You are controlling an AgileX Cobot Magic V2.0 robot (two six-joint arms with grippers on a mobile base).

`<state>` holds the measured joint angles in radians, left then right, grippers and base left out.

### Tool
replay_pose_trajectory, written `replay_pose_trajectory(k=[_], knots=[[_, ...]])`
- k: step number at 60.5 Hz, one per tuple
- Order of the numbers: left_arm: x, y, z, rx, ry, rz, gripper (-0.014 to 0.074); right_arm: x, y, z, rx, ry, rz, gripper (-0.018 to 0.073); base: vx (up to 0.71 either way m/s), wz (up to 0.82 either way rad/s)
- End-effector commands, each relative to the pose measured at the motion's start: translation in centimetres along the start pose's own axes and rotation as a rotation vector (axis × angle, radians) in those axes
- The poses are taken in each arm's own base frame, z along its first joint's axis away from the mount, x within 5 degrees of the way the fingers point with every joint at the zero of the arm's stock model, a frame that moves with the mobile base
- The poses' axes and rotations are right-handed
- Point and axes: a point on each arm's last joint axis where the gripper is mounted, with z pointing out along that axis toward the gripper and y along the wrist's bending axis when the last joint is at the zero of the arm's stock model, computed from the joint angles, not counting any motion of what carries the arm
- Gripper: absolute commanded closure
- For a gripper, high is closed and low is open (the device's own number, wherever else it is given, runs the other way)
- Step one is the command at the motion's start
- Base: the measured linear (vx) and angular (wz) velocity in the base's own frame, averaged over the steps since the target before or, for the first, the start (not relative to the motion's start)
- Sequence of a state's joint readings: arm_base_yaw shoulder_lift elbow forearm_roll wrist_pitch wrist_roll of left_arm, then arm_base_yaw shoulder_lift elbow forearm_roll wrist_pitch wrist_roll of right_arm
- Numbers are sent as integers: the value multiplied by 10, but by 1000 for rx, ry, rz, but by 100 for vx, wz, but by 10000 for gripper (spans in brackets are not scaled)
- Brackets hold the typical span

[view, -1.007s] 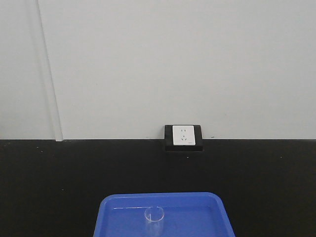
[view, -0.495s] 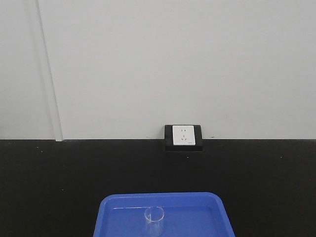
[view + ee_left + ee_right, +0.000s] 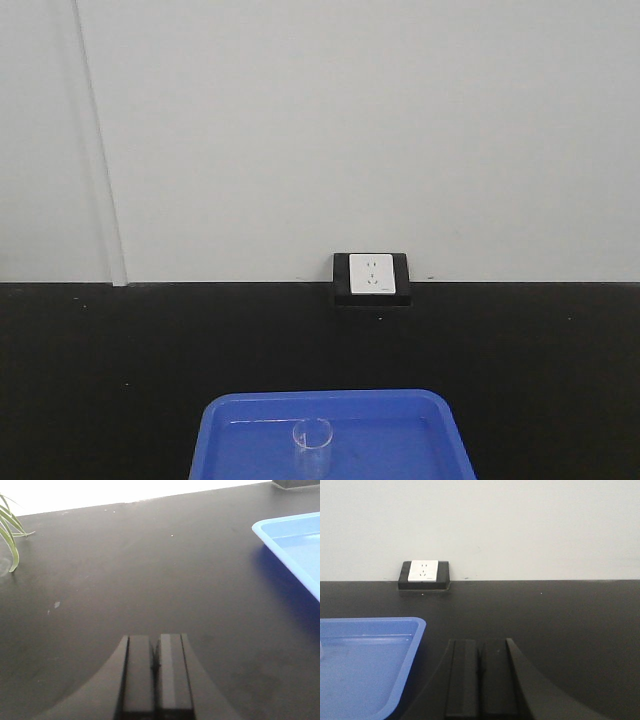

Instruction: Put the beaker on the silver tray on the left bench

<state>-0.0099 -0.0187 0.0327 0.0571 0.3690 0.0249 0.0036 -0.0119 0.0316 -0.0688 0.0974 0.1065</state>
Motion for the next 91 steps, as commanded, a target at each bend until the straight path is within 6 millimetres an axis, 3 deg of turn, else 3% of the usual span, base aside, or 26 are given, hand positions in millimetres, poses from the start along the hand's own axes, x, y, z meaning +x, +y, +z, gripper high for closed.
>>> replay_pose_trajectory(k=[1, 13, 24, 33, 49, 59, 67, 81, 91], knots=[[-1, -1, 2, 5, -69, -3, 595, -11, 1, -1, -9, -142, -3, 571, 0, 0], [-1, -1, 2, 5, -69, -3, 595, -51, 4, -7, -26, -353, -57, 571, 0, 0], [-1, -1, 2, 5, -69, -3, 595, -85, 4, 4, -14, -246, -57, 571, 0, -1], [-1, -1, 2, 5, -69, -3, 595, -95, 5, 24, -10, -150, -57, 568, 0, 0], [-1, -1, 2, 5, -69, -3, 595, -83, 5, 54, -14, -13, -56, 554, 0, 0], [-1, -1, 2, 5, -69, -3, 595, -77, 5, 70, -19, 24, -48, 487, 0, 0], [-1, -1, 2, 5, -69, -3, 595, -70, 5, 83, -22, 63, -44, 358, 0, 0], [-1, -1, 2, 5, -69, -3, 595, -63, 6, 106, -40, 30, -39, 45, 0, 0], [-1, -1, 2, 5, -69, -3, 595, -46, 17, 128, -135, 65, -104, -30, 0, 0]])
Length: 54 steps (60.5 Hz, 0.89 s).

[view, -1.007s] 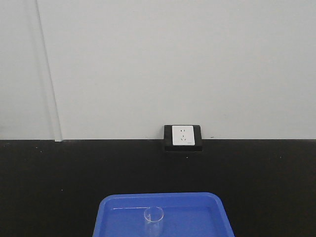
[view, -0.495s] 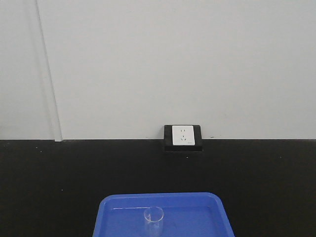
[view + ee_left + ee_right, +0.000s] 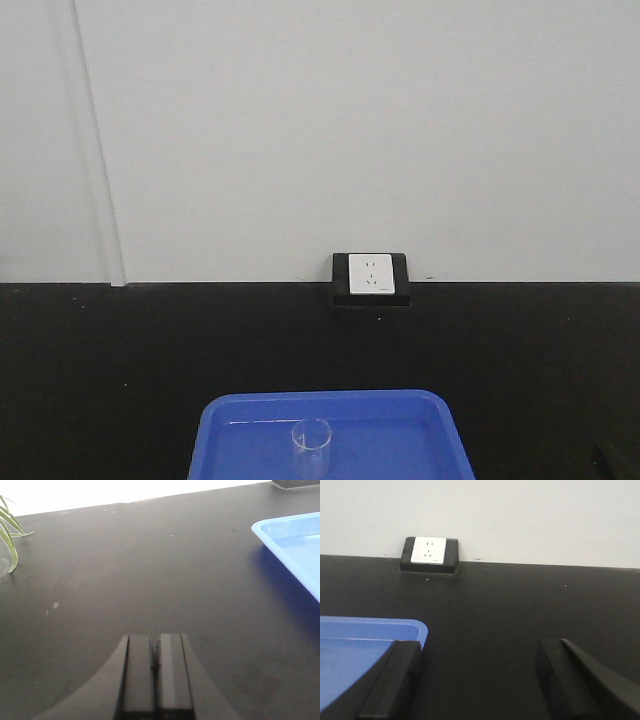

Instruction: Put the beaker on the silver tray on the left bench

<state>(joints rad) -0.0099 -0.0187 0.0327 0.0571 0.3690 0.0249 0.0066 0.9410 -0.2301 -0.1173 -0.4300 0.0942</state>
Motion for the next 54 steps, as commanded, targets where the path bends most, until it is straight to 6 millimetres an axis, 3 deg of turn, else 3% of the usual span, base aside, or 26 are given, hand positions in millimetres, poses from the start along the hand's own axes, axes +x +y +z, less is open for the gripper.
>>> replay_pose_trajectory(k=[1, 13, 32, 54], knots=[[-1, -1, 2, 5, -69, -3, 595, -10, 10, 16, -94, -93, -81, -30, 0, 0], [-1, -1, 2, 5, -69, -3, 595, 17, 68, 50, -459, -7, -219, -26, 0, 0], [-1, -1, 2, 5, -69, -3, 595, 44, 136, 127, -618, 81, -212, -26, 0, 0], [-1, -1, 2, 5, -69, -3, 595, 51, 165, 188, -643, 28, -205, -26, 0, 0]])
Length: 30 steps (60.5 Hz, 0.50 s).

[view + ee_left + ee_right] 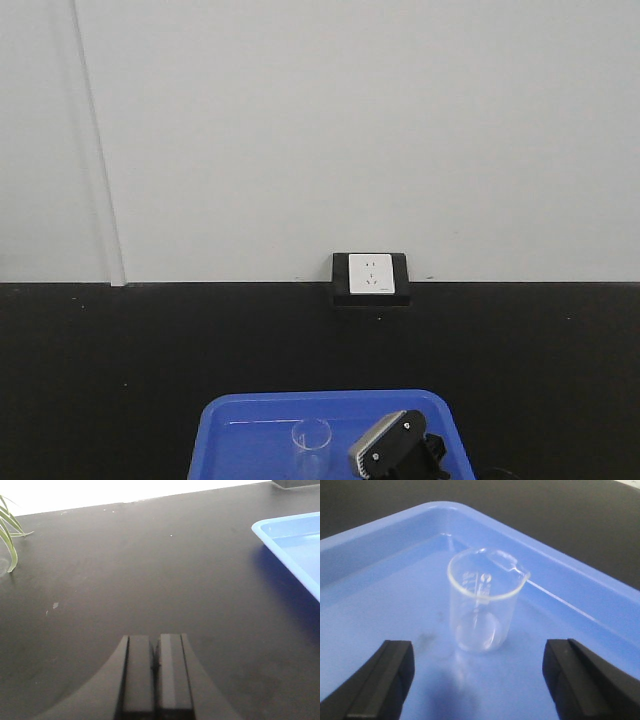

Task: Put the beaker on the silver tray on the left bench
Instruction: 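Lower the right gripper around the glass beaker in the blue tray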

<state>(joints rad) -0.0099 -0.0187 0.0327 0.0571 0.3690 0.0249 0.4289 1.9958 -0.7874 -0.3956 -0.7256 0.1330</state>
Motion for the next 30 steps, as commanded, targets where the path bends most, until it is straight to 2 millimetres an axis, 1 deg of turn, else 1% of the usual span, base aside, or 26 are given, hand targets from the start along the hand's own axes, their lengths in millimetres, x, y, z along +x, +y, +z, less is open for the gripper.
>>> replay_pose_trajectory(k=[1, 18, 30], knots=[[-1, -1, 2, 5, -69, -3, 595, -35, -6, 7, 8, -173, -13, -26, 0, 0], [-1, -1, 2, 5, -69, -3, 595, -45, -16, 36, 7, -198, -20, -26, 0, 0], [-1, -1, 2, 5, -69, -3, 595, -42, -20, 55, -1, -198, 53, -26, 0, 0]])
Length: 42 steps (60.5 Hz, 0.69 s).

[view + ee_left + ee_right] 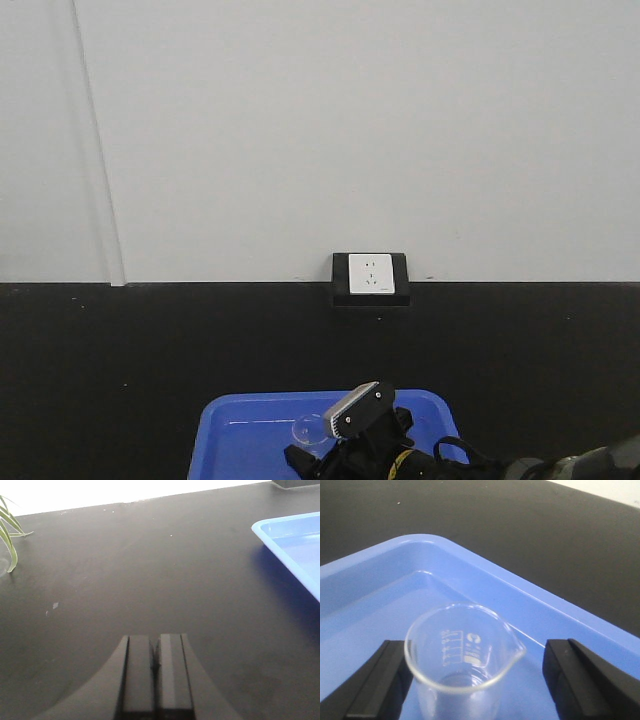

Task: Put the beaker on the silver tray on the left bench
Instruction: 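Lower the right gripper around the glass beaker in the blue tray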

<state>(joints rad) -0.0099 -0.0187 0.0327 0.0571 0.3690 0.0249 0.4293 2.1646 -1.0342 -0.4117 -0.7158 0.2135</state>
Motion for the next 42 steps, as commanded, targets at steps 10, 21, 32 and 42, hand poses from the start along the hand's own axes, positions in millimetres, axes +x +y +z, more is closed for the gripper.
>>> replay_pose_trajectory(k=[10, 21, 32, 42], knots=[[-1, -1, 2, 5, -69, -3, 595, -30, -5, 10, -10, -137, 24, -26, 0, 0], [-1, -1, 2, 5, -69, -3, 595, -31, -4, 16, -30, -143, 2, -11, 0, 0], [-1, -1, 2, 5, -69, -3, 595, -31, -4, 18, -49, -131, 19, 83, 0, 0], [-1, -1, 2, 5, -69, -3, 595, -31, -5, 17, -36, -84, 55, 262, 0, 0]])
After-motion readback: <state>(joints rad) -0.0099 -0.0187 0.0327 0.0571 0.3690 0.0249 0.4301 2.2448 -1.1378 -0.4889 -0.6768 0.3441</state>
